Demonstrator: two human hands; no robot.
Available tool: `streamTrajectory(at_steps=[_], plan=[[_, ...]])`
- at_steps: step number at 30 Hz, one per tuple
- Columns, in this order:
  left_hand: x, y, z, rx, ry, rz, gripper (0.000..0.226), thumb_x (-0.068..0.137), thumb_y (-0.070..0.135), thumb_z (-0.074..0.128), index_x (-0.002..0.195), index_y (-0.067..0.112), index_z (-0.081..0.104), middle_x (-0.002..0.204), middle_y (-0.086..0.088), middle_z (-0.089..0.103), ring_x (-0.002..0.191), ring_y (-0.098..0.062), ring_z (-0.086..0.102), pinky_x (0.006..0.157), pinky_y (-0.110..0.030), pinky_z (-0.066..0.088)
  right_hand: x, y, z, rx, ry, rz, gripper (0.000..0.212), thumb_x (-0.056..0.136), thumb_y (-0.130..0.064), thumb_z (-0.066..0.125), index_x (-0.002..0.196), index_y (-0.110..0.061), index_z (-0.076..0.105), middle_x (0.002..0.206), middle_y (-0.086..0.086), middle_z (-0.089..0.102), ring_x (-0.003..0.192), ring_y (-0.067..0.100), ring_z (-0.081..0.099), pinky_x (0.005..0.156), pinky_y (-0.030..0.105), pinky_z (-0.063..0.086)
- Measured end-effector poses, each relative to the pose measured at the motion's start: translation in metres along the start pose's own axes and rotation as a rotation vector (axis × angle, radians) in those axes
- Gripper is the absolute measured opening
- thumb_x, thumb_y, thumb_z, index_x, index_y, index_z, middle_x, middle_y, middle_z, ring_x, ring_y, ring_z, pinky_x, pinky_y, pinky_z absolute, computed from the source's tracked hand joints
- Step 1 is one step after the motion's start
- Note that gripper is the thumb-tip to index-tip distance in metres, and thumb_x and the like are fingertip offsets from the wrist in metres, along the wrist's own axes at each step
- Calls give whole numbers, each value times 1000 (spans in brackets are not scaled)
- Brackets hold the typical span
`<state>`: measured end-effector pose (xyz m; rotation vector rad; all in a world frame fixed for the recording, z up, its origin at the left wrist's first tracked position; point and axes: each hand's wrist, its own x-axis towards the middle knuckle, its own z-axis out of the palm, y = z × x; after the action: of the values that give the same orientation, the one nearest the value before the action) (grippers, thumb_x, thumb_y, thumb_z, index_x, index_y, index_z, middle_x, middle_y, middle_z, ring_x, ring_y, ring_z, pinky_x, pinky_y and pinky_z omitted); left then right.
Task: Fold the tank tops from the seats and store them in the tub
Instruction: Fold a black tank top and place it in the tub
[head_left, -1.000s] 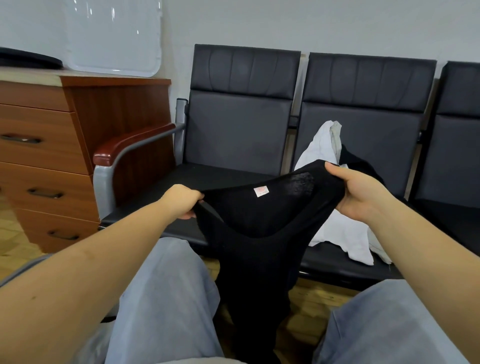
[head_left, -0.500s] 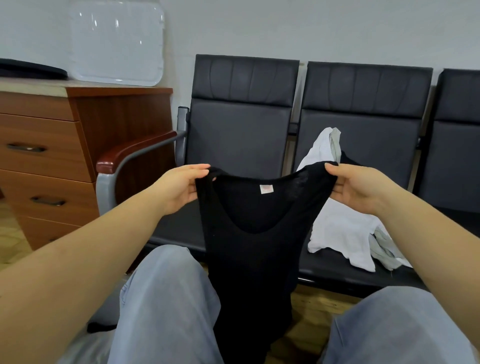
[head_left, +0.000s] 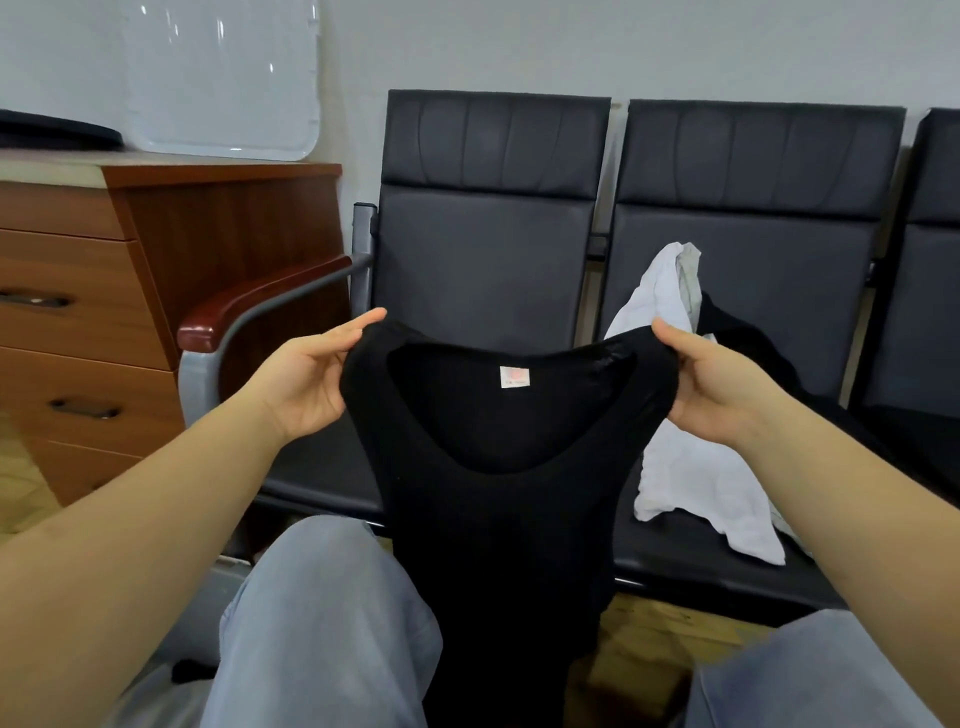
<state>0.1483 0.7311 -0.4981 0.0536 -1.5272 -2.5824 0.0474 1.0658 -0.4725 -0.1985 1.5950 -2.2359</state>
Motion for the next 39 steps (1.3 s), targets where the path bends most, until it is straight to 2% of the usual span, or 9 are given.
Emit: streamTrajectory(at_steps=[3, 5, 7, 9, 11, 14, 19, 25, 39], plan=[[27, -5, -16, 298, 47, 40, 46, 92, -3, 42, 131, 19, 54, 116, 0, 69, 101, -11, 67, 84, -28, 54, 28, 9, 2, -165, 31, -36, 17, 95, -25, 55, 99, -13, 67, 94, 0, 68, 81, 12, 62, 79, 24, 52], [44, -11, -26, 712, 119, 57, 52, 95, -6, 43, 140, 21, 45, 127, -4, 63, 112, -12, 60, 92, -26, 47, 48, 20, 3, -482, 83, -88, 20, 96, -21, 56, 108, -8, 66, 92, 0, 59, 64, 7, 49, 66, 16, 41], [60, -21, -33, 1026, 162, 70, 54, 96, -4, 48, 143, 22, 42, 143, -17, 48, 112, -12, 61, 79, -19, 50, 70, 30, 3, -772, 104, -135, 25, 96, -14, 55, 114, 3, 61, 76, 2, 47, 48, 6, 35, 51, 15, 31], [72, -32, -34, 1126, 172, 47, 54, 98, 0, 46, 148, 19, 34, 148, -26, 36, 82, -4, 69, 58, -16, 52, 88, 45, 8, -912, 97, -118, 38, 97, -10, 52, 133, 1, 47, 71, 4, 43, 47, 10, 40, 47, 17, 35], [80, -47, -33, 1103, 204, -11, 60, 100, 5, 44, 153, 21, 19, 154, -20, 27, 73, -11, 68, 63, -25, 58, 102, 64, 16, -1011, 61, -128, 59, 98, -10, 50, 150, -11, 23, 79, 4, 53, 58, 14, 56, 55, 20, 49], [93, -77, -35, 1236, 234, -137, 74, 100, 18, 47, 154, 28, -3, 146, -7, 38, 109, -30, 62, 93, -41, 51, 120, 100, 18, -1298, 47, -180, 69, 97, -14, 51, 153, -15, 9, 90, 8, 63, 83, 22, 63, 68, 25, 49], [111, -128, -28, 1403, 100, -367, 85, 99, 39, 47, 151, 30, -20, 160, -11, -17, 137, -31, 36, 98, -26, 35, 145, 168, 16, -1422, 23, -30, 79, 96, -29, 54, 152, -13, 1, 150, 12, 30, 119, 27, 52, 94, 34, 47], [133, -156, -40, 1786, -102, -431, 91, 89, 71, 34, 150, 31, -20, 160, -14, -15, 148, -34, -7, 119, -40, -2, 170, 199, 11, -1578, 78, -158, 67, 100, -39, 38, 153, -9, 8, 160, 9, 10, 148, 22, 12, 119, 31, 7], [256, -157, -87, 1961, -142, -116, 77, 93, 67, 24, 155, 28, 0, 160, -6, 13, 148, -25, 7, 119, -35, 3, 290, 184, 11, -1634, 167, -108, 65, 100, -45, 35, 154, -17, 11, 162, 2, 2, 147, 29, 10, 119, 35, 8]])
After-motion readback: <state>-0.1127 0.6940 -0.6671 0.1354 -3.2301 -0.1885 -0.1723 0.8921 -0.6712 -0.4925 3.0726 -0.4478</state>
